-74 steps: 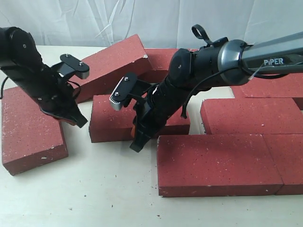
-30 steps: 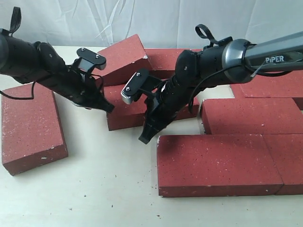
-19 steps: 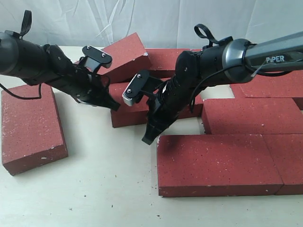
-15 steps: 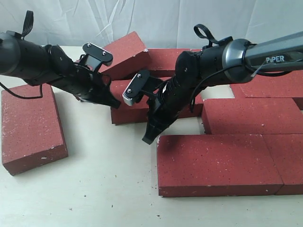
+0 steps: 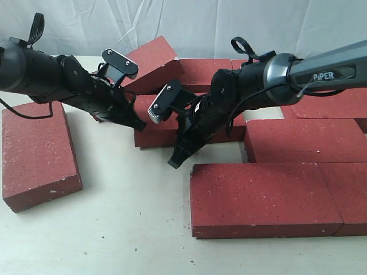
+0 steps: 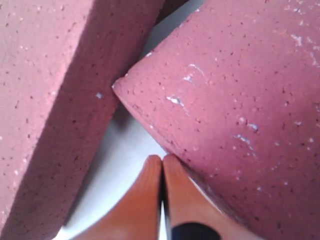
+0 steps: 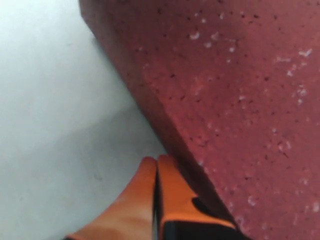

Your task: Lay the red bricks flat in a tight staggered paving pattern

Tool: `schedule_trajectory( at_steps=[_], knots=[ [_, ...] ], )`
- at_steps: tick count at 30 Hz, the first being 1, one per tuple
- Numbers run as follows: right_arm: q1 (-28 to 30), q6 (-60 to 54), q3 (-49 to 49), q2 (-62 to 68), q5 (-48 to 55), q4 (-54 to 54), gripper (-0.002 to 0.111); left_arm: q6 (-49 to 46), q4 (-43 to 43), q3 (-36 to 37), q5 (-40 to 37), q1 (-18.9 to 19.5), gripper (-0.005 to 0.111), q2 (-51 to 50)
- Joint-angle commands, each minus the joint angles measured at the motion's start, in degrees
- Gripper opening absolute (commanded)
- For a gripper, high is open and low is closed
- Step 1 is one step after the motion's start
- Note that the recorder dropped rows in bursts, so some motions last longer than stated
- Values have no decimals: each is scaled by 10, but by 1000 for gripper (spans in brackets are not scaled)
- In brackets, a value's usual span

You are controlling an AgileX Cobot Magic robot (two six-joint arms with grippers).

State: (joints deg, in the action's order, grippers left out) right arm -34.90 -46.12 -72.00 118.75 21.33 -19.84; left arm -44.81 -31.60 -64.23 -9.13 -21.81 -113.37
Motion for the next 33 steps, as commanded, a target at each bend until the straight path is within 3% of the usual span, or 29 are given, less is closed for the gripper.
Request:
schedule_trajectory(
  at_steps=[1,7,22,33],
  knots=[
    [3,2,-3,6,-23,3,-1,7,2,-4,19,8,0,-3],
    [3,5,-3,6,-35,3,-1,10,0,-4,19,24,0,-3],
    [3,78,-3,6,-107,-1,-1,13,-25,-4,46,24,0,1],
    [3,78,-3,8,-142,3,-1,12,-20,-4,22,24,0,1]
  ],
)
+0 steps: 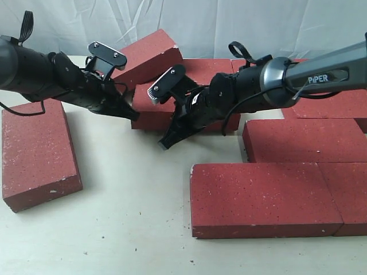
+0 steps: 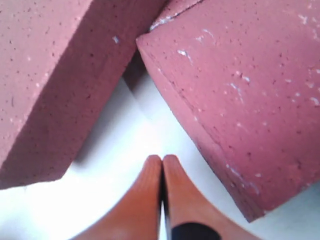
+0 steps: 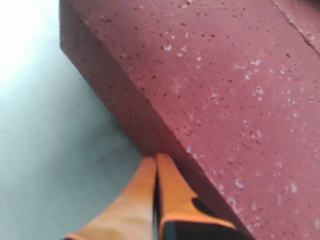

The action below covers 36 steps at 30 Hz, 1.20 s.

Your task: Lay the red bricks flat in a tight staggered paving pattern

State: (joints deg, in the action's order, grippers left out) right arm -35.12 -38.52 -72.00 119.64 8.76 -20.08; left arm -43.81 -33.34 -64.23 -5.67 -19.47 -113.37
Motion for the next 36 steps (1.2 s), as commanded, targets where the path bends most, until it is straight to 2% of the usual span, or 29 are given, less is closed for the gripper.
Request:
schedule_trajectory(
  at_steps=[1,5,10,16,23,29,36],
  knots=[
    [5,2,-3,-1,-17,5,-1,2,-1,-4,-13,1,0,1],
    [5,2,-3,-1,12,8,-1,2,-1,-4,-14,1,0,1],
    [5,0,-3,-1,71,106,-1,1,-1,-4,-20,1,0,1],
    [13,24,-3,-13,90,107,-1,-1,0,-4,-36,0,0,1],
    [16,35,-3,-66,204,115,-1,-1,-6,-4,-43,0,0,-9],
    [45,35,-3,-41,187,116,-1,-1,-21,-4,-46,-1,0,-12],
    [77,37,-3,-34,176,110,-1,-1,-20,-4,-28,-24,0,-13]
  ],
)
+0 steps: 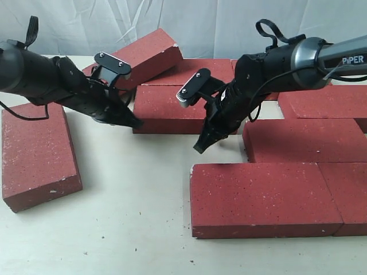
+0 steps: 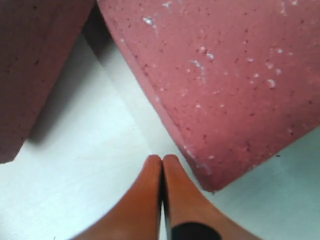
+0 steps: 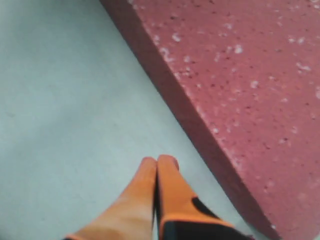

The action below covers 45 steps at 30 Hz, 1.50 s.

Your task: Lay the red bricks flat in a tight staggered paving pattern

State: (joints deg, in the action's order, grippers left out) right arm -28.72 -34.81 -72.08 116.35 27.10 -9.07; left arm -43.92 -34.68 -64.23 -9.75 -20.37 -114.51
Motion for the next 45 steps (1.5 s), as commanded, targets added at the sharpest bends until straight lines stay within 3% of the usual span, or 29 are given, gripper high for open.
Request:
schedule_trajectory(
  at_steps=[1,18,30,34,40,45],
  knots=[
    [14,0,-2,0,-7,-2,-1,0,-6,-4,14,-18,0,-2],
    [54,41,-2,0,-44,20,-1,0,-18,-4,25,-22,0,-2],
    [54,96,-2,-14,9,85,-1,-3,8,-4,24,-22,0,-2],
    [53,88,-2,-62,78,11,-1,-2,8,-4,23,-19,0,-2],
    [53,82,-2,-64,83,-26,-1,-1,-19,-4,8,-22,0,-2],
    [53,-24,-2,-38,88,-101,-1,-1,-19,-14,7,-28,0,-16]
  ],
)
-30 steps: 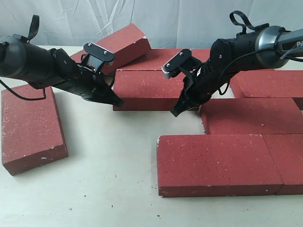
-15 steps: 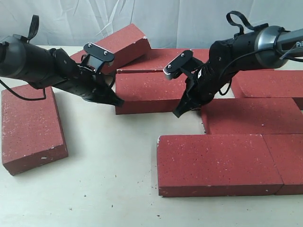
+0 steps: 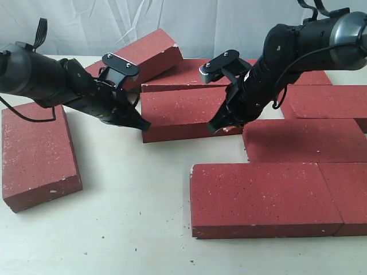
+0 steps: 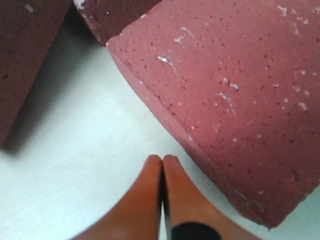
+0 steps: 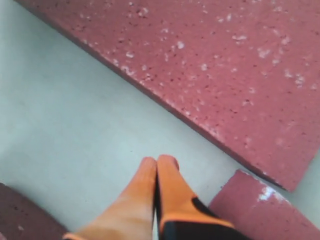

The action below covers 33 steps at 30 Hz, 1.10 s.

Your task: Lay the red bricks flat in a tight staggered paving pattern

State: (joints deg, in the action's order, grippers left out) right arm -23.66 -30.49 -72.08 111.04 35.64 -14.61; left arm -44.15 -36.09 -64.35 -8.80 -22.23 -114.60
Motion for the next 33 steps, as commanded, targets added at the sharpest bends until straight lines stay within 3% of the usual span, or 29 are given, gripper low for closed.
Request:
schedule_trajectory(
  at_steps=[1,12,33],
  knots=[
    [2,-78,-2,18,0,-51,-1,2,-5,-20,-5,-12,0,-25],
    [2,-85,-2,23,-16,-54,-1,1,-4,-55,50,-31,0,-54],
    [2,-85,-2,23,-43,-55,-1,1,10,-103,59,-58,0,-93]
  ],
)
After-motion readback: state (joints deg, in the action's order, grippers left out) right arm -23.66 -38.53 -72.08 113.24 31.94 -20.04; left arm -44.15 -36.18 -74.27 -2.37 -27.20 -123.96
